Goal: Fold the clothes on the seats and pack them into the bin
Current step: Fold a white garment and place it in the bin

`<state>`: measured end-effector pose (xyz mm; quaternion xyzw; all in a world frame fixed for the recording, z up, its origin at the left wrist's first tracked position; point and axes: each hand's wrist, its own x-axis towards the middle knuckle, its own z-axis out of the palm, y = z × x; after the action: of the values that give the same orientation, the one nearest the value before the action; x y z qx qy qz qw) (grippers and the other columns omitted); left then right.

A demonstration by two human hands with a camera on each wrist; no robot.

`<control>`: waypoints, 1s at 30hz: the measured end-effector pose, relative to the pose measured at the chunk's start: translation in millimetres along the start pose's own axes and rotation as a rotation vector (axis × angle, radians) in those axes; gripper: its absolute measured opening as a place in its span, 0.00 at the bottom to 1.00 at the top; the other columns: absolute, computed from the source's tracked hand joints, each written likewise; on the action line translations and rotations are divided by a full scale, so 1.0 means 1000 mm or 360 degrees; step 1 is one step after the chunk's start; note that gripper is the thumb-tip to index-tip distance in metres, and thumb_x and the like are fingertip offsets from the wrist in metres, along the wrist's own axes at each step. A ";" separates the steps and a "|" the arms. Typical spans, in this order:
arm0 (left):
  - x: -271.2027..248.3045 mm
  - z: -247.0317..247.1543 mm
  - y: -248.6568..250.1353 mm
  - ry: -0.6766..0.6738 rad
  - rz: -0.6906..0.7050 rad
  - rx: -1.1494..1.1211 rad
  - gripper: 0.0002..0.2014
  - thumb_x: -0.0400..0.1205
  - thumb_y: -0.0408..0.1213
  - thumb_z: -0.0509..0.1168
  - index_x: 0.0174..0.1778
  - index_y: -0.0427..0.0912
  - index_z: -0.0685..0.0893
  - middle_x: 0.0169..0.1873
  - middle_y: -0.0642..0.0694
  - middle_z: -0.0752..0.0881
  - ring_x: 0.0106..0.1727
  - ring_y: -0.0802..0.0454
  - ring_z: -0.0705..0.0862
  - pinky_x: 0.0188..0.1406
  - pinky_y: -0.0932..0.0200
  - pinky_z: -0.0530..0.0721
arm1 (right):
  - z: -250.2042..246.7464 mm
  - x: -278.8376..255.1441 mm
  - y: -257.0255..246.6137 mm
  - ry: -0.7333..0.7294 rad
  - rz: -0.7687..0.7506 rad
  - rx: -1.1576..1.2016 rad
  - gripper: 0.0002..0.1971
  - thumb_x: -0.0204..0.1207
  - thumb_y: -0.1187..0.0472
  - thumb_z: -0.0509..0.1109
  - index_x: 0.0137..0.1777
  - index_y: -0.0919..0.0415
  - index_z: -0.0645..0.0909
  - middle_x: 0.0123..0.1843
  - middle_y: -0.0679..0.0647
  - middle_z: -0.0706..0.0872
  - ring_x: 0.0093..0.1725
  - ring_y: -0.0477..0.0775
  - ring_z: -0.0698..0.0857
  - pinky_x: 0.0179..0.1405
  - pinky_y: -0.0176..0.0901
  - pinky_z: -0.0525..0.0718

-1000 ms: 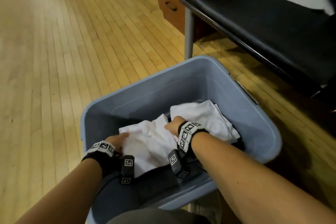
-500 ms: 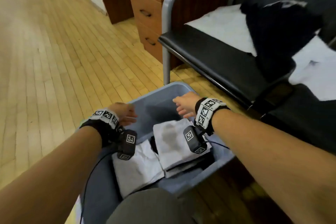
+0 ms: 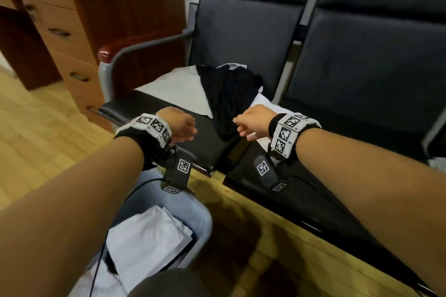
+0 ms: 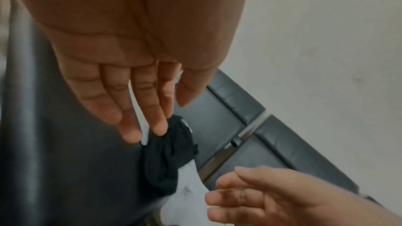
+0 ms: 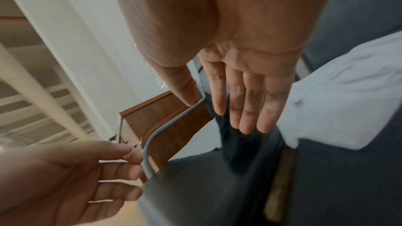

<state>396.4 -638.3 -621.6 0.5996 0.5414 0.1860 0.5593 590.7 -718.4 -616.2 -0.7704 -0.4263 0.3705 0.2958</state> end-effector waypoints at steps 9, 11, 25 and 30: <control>0.051 0.147 0.052 -0.0232 0.0101 0.0424 0.08 0.85 0.33 0.59 0.41 0.38 0.80 0.44 0.38 0.89 0.37 0.44 0.85 0.40 0.57 0.81 | -0.105 0.040 0.091 0.0335 0.0140 -0.0193 0.15 0.78 0.59 0.71 0.56 0.72 0.84 0.50 0.63 0.88 0.54 0.62 0.89 0.53 0.57 0.90; 0.067 0.168 0.049 -0.0180 0.0217 0.0732 0.09 0.83 0.36 0.64 0.53 0.35 0.84 0.57 0.35 0.86 0.53 0.40 0.86 0.55 0.51 0.85 | -0.110 0.055 0.106 0.0364 0.0152 -0.0288 0.16 0.75 0.60 0.73 0.56 0.72 0.85 0.48 0.63 0.87 0.54 0.66 0.89 0.51 0.59 0.90; 0.096 0.212 0.043 -0.0190 0.0470 0.1450 0.15 0.79 0.40 0.71 0.61 0.44 0.85 0.58 0.47 0.84 0.61 0.49 0.82 0.51 0.60 0.78 | -0.124 0.095 0.146 0.0123 0.0000 -0.0748 0.13 0.74 0.57 0.78 0.56 0.60 0.83 0.43 0.50 0.84 0.44 0.51 0.82 0.34 0.39 0.80; 0.074 0.205 0.053 -0.0143 0.0437 0.1088 0.09 0.83 0.38 0.66 0.59 0.45 0.80 0.54 0.41 0.82 0.58 0.40 0.84 0.54 0.49 0.86 | -0.127 0.061 0.137 0.0122 -0.0074 -0.0328 0.08 0.76 0.62 0.75 0.43 0.56 0.78 0.35 0.56 0.84 0.28 0.52 0.80 0.29 0.42 0.81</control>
<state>615.5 -659.3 -666.0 0.8263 0.4617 0.0411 0.3199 777.0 -745.3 -671.3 -0.8002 -0.4683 0.2879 0.2396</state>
